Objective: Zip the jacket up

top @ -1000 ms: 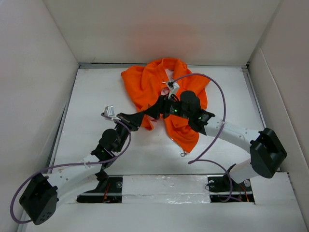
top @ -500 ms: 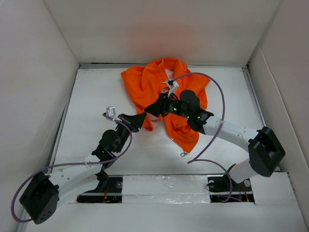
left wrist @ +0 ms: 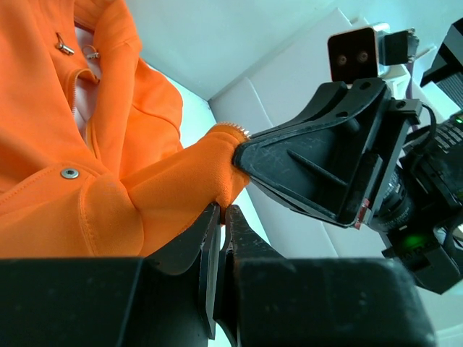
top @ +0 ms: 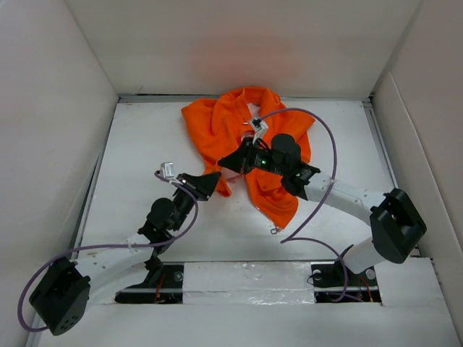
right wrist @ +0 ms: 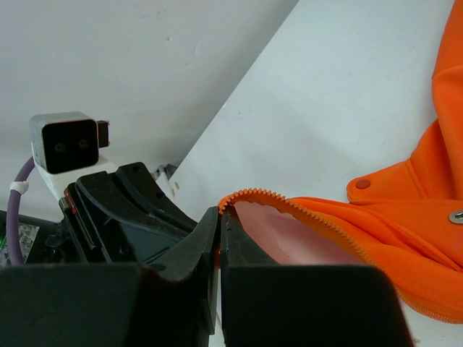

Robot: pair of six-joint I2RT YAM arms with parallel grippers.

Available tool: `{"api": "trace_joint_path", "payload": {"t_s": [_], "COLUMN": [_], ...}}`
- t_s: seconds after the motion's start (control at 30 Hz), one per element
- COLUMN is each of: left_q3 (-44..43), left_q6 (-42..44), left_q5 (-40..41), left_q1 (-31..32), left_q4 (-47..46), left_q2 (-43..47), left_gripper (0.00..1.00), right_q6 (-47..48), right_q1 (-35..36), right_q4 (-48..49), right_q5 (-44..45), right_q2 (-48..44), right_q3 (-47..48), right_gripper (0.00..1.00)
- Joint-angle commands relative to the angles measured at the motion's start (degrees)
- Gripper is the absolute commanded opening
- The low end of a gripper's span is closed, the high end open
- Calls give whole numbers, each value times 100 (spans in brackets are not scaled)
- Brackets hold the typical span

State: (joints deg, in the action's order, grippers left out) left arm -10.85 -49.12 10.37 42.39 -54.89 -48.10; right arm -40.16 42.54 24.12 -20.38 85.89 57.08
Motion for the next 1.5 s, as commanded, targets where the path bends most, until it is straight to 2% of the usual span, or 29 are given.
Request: {"api": "trace_joint_path", "payload": {"t_s": [0.0,0.03,0.1,0.13,0.23,0.33,0.63,0.83,1.47], "left_q3": [22,22,48,57,66,57,-181,-145,-93], "left_q6": [201,201,263,263,237,210,184,131,-89], "left_q5": [-386,-413,-457,-440,-343,-351,-711,-773,-1310], "left_q1": [24,24,24,24,24,24,24,24,24], "left_q4": [-452,-426,-382,-295,-57,-83,-451,-557,-1401], "left_q2": [186,230,388,563,880,899,380,389,-33], "left_gripper": [7,13,26,36,48,52,51,49,44], "right_q6": [-44,-53,-219,-333,-922,-1721,-2742,-3076,-3085], "right_q1": [-210,-281,-448,-527,-730,-800,-800,-800,-695], "right_q4": [655,655,786,1092,1847,2988,4363,4812,4909], "right_q5": [-438,-440,-1088,-1291,-2170,-2637,-2998,-2980,-2796], "right_q2": [16,7,-10,-19,95,217,350,446,736], "right_q3": [-48,-48,-126,-188,-487,-829,-1041,-1111,-1129], "right_gripper": [0,0,0,0,0,0,0,0,0]}}
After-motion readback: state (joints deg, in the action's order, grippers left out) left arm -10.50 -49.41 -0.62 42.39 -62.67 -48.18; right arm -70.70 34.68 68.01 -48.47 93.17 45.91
